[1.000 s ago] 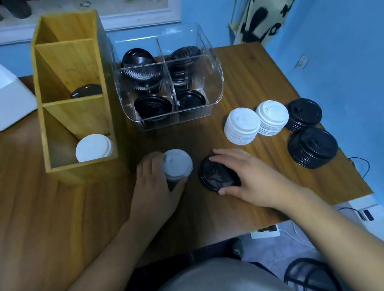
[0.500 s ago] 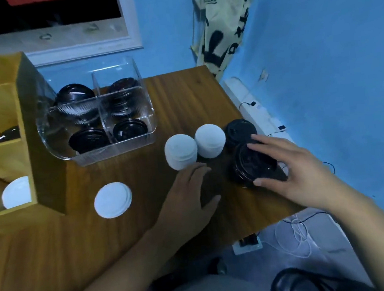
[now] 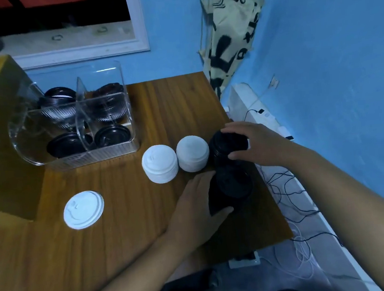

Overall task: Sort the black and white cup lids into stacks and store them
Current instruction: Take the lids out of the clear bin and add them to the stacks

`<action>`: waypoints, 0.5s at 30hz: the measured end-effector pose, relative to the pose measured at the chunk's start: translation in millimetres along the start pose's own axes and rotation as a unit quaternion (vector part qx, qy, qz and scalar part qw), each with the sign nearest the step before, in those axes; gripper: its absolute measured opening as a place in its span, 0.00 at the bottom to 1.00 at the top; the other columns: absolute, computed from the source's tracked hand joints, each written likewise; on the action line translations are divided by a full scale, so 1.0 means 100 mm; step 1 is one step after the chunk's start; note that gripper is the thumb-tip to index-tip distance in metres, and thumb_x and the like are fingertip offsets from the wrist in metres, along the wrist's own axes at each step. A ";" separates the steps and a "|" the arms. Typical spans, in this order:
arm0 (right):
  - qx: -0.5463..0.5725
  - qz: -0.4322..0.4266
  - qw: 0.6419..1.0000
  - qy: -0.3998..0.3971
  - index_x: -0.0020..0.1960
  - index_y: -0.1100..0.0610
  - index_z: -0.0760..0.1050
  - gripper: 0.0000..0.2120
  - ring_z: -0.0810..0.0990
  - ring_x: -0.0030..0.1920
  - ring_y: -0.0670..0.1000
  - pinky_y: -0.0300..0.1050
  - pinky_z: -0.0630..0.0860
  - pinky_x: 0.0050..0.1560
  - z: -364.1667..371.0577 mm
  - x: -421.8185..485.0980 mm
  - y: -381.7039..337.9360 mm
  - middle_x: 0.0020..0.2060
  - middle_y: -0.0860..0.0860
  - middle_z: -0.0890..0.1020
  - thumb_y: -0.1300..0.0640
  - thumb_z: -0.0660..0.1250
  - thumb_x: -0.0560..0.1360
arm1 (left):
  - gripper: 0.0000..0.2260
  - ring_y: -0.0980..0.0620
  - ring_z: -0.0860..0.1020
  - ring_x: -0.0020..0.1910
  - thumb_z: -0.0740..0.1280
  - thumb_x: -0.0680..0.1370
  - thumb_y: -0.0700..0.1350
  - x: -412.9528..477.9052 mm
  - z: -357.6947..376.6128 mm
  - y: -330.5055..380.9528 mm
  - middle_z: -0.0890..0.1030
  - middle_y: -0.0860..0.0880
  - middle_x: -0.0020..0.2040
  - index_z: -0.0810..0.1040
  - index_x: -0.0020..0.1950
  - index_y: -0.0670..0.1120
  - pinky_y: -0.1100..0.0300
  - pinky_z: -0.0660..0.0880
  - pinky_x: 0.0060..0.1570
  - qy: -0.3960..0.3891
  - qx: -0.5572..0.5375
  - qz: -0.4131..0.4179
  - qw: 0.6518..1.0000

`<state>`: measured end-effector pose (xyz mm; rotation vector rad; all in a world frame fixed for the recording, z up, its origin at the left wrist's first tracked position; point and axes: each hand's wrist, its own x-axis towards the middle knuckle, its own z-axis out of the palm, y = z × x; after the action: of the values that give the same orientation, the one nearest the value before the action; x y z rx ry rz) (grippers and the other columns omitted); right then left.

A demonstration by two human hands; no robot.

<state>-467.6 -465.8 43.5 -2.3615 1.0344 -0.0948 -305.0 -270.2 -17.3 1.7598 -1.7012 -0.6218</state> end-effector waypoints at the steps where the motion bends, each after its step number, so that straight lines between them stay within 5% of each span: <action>1: -0.002 -0.006 1.000 -0.006 0.76 0.42 0.66 0.34 0.61 0.76 0.45 0.49 0.59 0.77 0.01 0.03 0.03 0.77 0.43 0.65 0.45 0.75 0.74 | 0.36 0.60 0.64 0.72 0.74 0.75 0.59 0.00 0.03 0.00 0.68 0.57 0.74 0.63 0.78 0.53 0.71 0.57 0.68 0.004 0.000 -0.003 1.000; 5: -0.002 -0.048 0.999 -0.020 0.76 0.47 0.67 0.35 0.67 0.72 0.46 0.47 0.64 0.74 0.06 0.10 0.11 0.74 0.47 0.68 0.47 0.76 0.73 | 0.36 0.60 0.66 0.71 0.75 0.74 0.59 -0.01 0.10 0.00 0.70 0.57 0.73 0.65 0.78 0.53 0.66 0.63 0.69 0.022 -0.009 -0.005 1.000; 10: -0.007 -0.071 0.997 -0.040 0.76 0.47 0.65 0.36 0.64 0.70 0.43 0.43 0.62 0.73 0.10 0.12 0.21 0.73 0.49 0.65 0.45 0.76 0.73 | 0.36 0.60 0.68 0.69 0.76 0.73 0.59 0.00 0.12 0.00 0.72 0.57 0.70 0.66 0.77 0.53 0.73 0.60 0.66 0.034 0.000 -0.002 0.999; 15: 0.006 -0.066 0.996 -0.054 0.73 0.47 0.65 0.36 0.70 0.65 0.47 0.43 0.69 0.67 0.06 0.17 0.17 0.65 0.47 0.66 0.48 0.78 0.71 | 0.38 0.58 0.68 0.69 0.77 0.72 0.59 0.00 0.13 0.02 0.73 0.55 0.70 0.65 0.77 0.52 0.64 0.65 0.67 0.035 0.002 -0.006 0.999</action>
<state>-465.6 -483.8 26.6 -2.3949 0.8241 -0.0216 -315.3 -271.4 -24.7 1.7754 -1.6452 -0.5559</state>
